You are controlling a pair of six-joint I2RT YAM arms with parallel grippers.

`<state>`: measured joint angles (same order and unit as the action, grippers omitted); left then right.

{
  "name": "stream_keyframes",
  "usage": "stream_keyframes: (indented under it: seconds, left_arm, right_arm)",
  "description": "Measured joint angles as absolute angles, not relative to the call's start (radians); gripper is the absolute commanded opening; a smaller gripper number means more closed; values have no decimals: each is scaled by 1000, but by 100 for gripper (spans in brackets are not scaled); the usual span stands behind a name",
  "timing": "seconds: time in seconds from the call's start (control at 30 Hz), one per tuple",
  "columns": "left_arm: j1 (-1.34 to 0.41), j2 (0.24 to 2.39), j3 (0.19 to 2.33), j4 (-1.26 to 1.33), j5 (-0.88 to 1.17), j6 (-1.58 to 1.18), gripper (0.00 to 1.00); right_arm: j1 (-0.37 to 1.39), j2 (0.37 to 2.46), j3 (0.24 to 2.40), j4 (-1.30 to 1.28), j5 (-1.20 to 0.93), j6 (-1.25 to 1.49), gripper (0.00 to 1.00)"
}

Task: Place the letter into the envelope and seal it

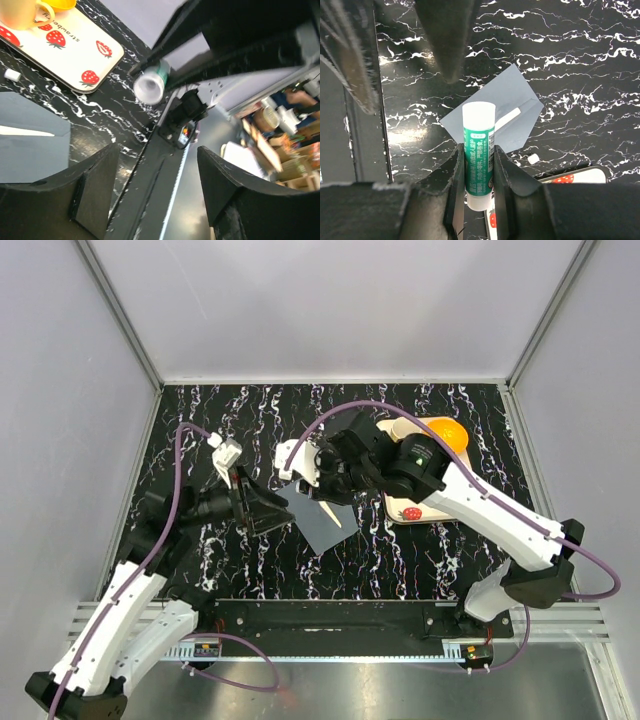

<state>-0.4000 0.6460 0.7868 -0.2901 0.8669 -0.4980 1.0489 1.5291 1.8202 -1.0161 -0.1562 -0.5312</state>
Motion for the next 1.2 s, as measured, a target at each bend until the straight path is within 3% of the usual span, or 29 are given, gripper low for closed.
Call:
stream_keyframes:
  seconds: [0.37, 0.57, 0.6, 0.67, 0.77, 0.83, 0.97, 1.2]
  left_arm:
    - [-399, 707, 781, -121, 846, -772, 60]
    - [-399, 731, 770, -65, 841, -834, 24]
    - [-399, 733, 767, -52, 846, -842, 12]
    - [-400, 733, 764, -36, 849, -853, 0]
    - [-400, 733, 758, -23, 853, -863, 0]
    - [-399, 733, 756, -20, 856, -865, 0]
    - [-397, 731, 744, -10, 867, -866, 0]
    - [-388, 727, 740, 7, 886, -881, 0]
  right_arm:
    - [1114, 1529, 1817, -1015, -113, -575, 0]
    - [1130, 1529, 1817, -1015, -113, -579, 1]
    - [1132, 1529, 1817, -1015, -105, -579, 5]
    - [1132, 1530, 1817, -1016, -94, -579, 13]
    - [1132, 1530, 1817, -1016, -86, -579, 51]
    - [1133, 1530, 1817, -1014, -78, -573, 67]
    - [1134, 1529, 1813, -1013, -64, -567, 64]
    - [1134, 1517, 1798, -1014, -70, -569, 39]
